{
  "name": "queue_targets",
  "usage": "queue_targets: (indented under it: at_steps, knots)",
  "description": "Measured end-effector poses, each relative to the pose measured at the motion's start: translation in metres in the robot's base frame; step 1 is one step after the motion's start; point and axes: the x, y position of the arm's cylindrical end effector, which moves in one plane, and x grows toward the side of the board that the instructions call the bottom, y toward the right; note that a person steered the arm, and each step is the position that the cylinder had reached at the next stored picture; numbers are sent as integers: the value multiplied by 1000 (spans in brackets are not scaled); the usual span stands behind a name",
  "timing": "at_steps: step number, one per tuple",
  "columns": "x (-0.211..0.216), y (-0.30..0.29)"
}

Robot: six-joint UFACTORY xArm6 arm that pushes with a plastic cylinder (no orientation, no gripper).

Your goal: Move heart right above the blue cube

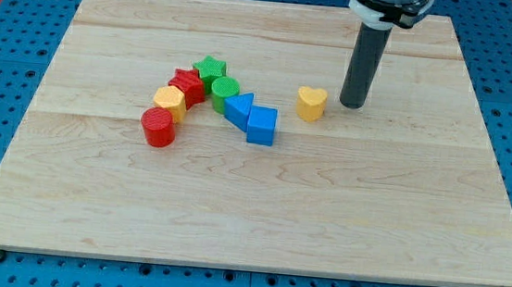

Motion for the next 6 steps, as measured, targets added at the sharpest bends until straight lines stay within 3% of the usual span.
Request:
queue_targets:
  at_steps: [6]
  knots:
    - [11,-59]
